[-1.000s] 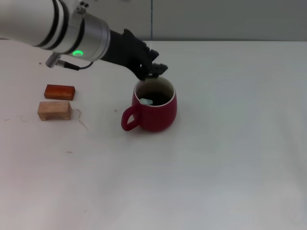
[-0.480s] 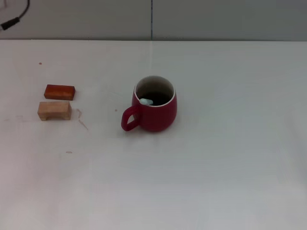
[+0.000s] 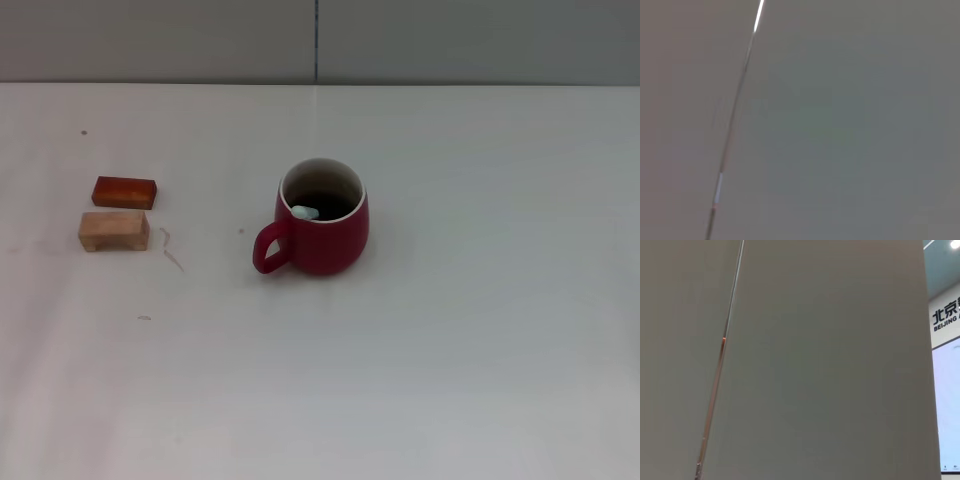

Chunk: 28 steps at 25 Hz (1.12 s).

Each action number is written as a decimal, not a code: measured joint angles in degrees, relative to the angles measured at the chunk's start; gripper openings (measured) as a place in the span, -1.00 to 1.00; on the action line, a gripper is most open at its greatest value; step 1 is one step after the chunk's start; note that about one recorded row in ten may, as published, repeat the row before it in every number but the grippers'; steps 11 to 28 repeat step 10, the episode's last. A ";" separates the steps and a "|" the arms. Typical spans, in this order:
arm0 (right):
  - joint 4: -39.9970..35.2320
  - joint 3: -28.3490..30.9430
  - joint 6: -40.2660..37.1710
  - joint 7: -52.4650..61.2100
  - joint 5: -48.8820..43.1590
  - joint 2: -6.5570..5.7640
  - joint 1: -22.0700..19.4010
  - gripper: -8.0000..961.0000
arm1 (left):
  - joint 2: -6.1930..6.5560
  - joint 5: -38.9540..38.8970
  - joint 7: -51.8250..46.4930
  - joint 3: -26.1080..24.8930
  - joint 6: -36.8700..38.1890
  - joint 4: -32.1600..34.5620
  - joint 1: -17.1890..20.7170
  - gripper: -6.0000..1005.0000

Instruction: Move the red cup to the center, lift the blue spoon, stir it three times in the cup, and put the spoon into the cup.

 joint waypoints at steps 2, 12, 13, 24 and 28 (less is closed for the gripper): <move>-0.19 0.78 0.02 0.00 0.01 -0.05 0.18 0.20 | 0.00 -3.83 9.98 -0.16 0.13 -3.67 -0.65 -0.30; -0.23 4.24 -0.50 0.00 0.09 -0.77 0.24 0.21 | -0.01 -11.72 31.74 -0.22 -0.35 -13.81 -2.70 -0.30; -0.23 4.24 -0.50 0.00 0.09 -0.77 0.24 0.21 | -0.01 -11.72 31.74 -0.22 -0.35 -13.81 -2.70 -0.30; -0.23 4.24 -0.50 0.00 0.09 -0.77 0.24 0.21 | -0.01 -11.72 31.74 -0.22 -0.35 -13.81 -2.70 -0.30; -0.23 4.24 -0.50 0.00 0.09 -0.77 0.24 0.21 | -0.01 -11.72 31.74 -0.22 -0.35 -13.81 -2.70 -0.30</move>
